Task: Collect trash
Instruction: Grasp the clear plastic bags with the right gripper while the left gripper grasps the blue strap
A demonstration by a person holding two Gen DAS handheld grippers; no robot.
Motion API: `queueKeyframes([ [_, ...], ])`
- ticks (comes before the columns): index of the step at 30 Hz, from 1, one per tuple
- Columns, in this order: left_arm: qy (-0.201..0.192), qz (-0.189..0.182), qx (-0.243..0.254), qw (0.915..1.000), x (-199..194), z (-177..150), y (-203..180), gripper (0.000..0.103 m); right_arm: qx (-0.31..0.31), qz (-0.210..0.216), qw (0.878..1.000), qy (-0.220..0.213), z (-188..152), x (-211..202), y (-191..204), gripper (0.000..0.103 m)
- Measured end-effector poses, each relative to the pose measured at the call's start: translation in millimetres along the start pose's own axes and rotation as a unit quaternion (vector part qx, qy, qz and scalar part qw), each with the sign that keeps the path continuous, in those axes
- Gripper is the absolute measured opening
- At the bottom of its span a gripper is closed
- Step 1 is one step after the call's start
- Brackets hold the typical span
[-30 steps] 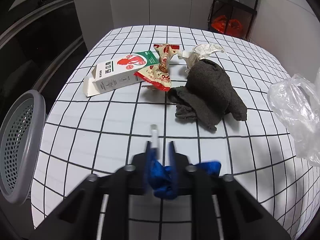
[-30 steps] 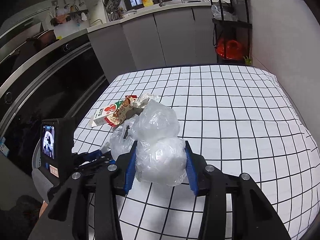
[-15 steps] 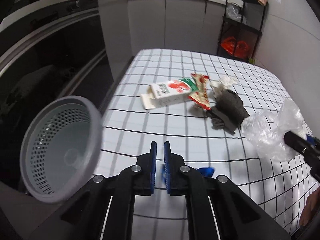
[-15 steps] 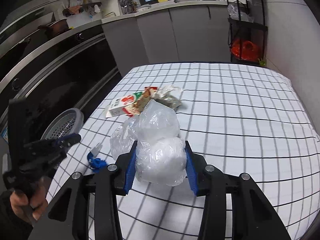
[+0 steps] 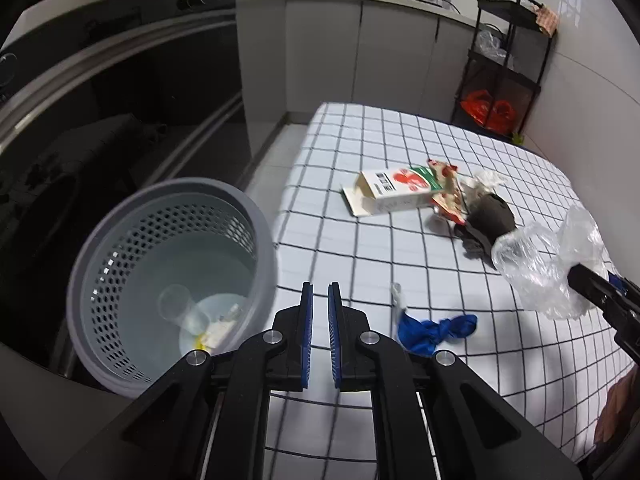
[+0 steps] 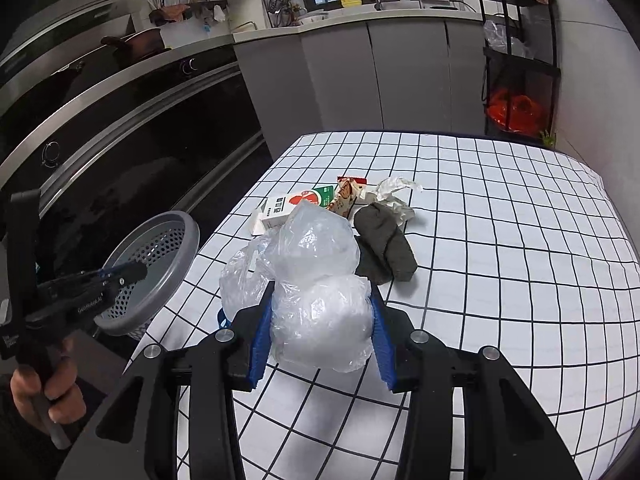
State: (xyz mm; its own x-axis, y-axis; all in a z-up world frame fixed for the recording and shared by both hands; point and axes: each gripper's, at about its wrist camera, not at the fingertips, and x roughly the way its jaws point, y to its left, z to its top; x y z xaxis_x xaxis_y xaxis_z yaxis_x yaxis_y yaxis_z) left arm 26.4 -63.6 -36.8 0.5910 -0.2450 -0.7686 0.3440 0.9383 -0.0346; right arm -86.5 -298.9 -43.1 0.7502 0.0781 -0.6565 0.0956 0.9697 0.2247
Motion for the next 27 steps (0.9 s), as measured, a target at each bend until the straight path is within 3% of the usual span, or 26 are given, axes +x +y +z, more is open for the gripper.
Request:
queueKeyframes([
  [5, 0.018, -0.017, 0.005, 0.9997, 9, -9, -19, 0.011, 0.006, -0.008, 1.0, -0.008, 1, -7, -10, 0.042],
  [8, 0.021, -0.026, 0.009, 0.9994, 14, -12, -32, 0.034, 0.018, -0.01, 1.0, -0.012, 2, -12, -20, 0.042],
  [10, 0.016, -0.028, 0.012, 0.9994, 16, -14, -41, 0.058, 0.026, -0.01, 0.999, -0.015, 2, -16, -26, 0.042],
  [13, 0.015, -0.032, 0.017, 0.9992, 21, -15, -55, 0.074, 0.034, -0.007, 0.999, -0.018, 2, -20, -34, 0.042],
  [19, 0.04, -0.029, 0.029, 0.9983, 48, -17, -82, 0.079, 0.036, -0.002, 0.999, -0.022, 2, -26, -40, 0.042],
  [24, 0.062, -0.019, 0.02, 0.9977, 71, -22, -83, 0.085, 0.039, 0.002, 0.999, -0.02, 1, -26, -41, 0.042],
  [27, 0.073, -0.011, 0.016, 0.9971, 83, -26, -82, 0.083, 0.036, 0.003, 0.999, -0.023, 2, -28, -40, 0.042],
])
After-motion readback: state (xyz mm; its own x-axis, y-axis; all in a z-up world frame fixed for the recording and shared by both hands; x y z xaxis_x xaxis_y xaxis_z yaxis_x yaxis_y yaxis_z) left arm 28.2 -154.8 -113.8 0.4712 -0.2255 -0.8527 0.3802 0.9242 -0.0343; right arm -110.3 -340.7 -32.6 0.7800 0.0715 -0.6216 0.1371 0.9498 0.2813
